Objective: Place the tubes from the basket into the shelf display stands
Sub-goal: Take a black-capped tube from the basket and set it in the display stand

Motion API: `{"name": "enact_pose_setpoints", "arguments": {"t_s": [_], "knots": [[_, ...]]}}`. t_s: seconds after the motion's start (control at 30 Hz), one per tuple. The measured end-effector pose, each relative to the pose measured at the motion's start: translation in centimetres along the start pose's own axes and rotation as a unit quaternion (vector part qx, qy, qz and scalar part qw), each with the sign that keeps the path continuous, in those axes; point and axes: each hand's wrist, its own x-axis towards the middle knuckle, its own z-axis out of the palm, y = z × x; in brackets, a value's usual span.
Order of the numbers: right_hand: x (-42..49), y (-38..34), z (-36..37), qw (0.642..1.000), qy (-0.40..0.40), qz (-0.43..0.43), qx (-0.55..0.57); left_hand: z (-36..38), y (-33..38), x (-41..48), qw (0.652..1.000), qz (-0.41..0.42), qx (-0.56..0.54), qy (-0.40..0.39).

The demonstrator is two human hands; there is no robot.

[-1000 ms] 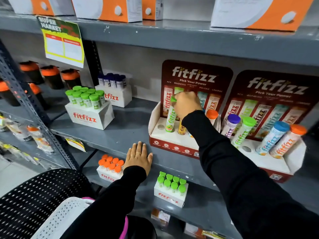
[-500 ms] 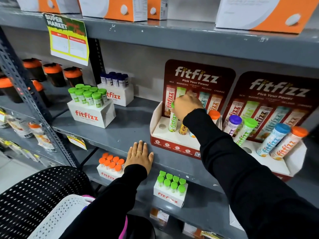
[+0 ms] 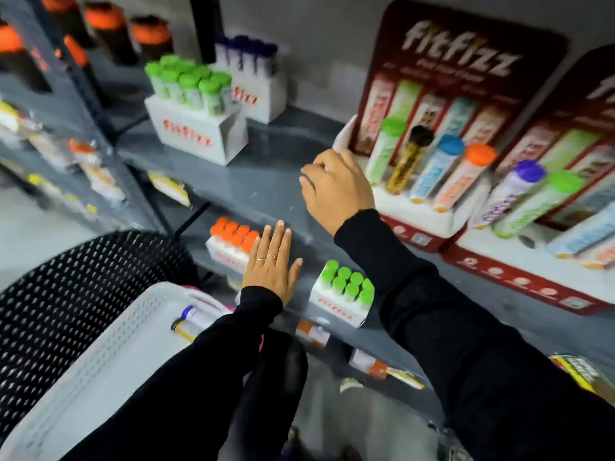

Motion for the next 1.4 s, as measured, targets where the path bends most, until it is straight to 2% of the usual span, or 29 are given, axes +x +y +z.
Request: {"name": "enact_pose_setpoints", "arguments": {"t_s": [0.07,0.17,0.2,0.3,0.33,0.43,0.57,0.77,0.87,0.93,1.07,1.13,1.23,1.33,1.4], "knots": [[-1.9,-3.3,2.8,0.998,-0.043,-0.039,0.025,2.2,-2.7,-3.6,0.999,-0.046,-0.014,-0.004],[-4.9,-8.5,8.1,0.978,-0.173,-0.064,0.102,5.2,-7.0,-9.5,0.984,-0.169,-0.037,-0.031],[-5.9,-10.3,9.7,0.961,-0.238,-0.075,0.122,5.9,-8.2,-11.4,0.974,-0.217,-0.047,-0.04],[-7.9,-15.3,13.8,0.914,-0.334,-0.171,0.154,7.2,-11.0,-16.2,0.94,-0.329,-0.051,-0.067],[-8.4,-16.8,14.8,0.887,-0.391,-0.189,0.16,7.5,-11.8,-17.4,0.927,-0.363,-0.055,-0.079],[-9.3,-19.8,17.0,0.848,-0.489,-0.158,0.13,8.3,-13.5,-20.1,0.895,-0.426,-0.063,-0.112],[-10.2,-22.7,19.7,0.84,-0.509,-0.157,0.101,9.5,-14.8,-22.1,0.898,-0.408,-0.045,-0.162],[-11.2,-26.6,21.7,0.838,-0.516,-0.179,0.018,10.3,-14.8,-22.7,0.907,-0.388,-0.016,-0.162],[-11.2,-27.2,21.6,0.831,-0.524,-0.184,0.028,10.7,-15.0,-22.8,0.904,-0.393,-0.01,-0.167],[-10.9,-27.1,21.1,0.826,-0.537,-0.157,0.065,10.7,-15.0,-22.9,0.907,-0.39,-0.006,-0.162],[-8.7,-25.5,18.8,0.799,-0.577,-0.087,0.143,10.9,-15.0,-23.0,0.911,-0.377,-0.013,-0.169],[-7.1,-24.0,17.1,0.789,-0.59,-0.087,0.147,10.6,-14.9,-22.7,0.904,-0.385,-0.016,-0.185],[-5.0,-21.8,14.4,0.793,-0.589,-0.098,0.12,9.3,-14.4,-21.6,0.896,-0.399,-0.024,-0.192],[-3.0,-18.7,10.6,0.798,-0.584,-0.118,0.09,7.1,-13.0,-18.2,0.914,-0.379,-0.041,-0.142],[-2.0,-16.4,7.8,0.785,-0.603,-0.109,0.094,5.7,-11.8,-15.3,0.938,-0.327,-0.032,-0.11]]}}
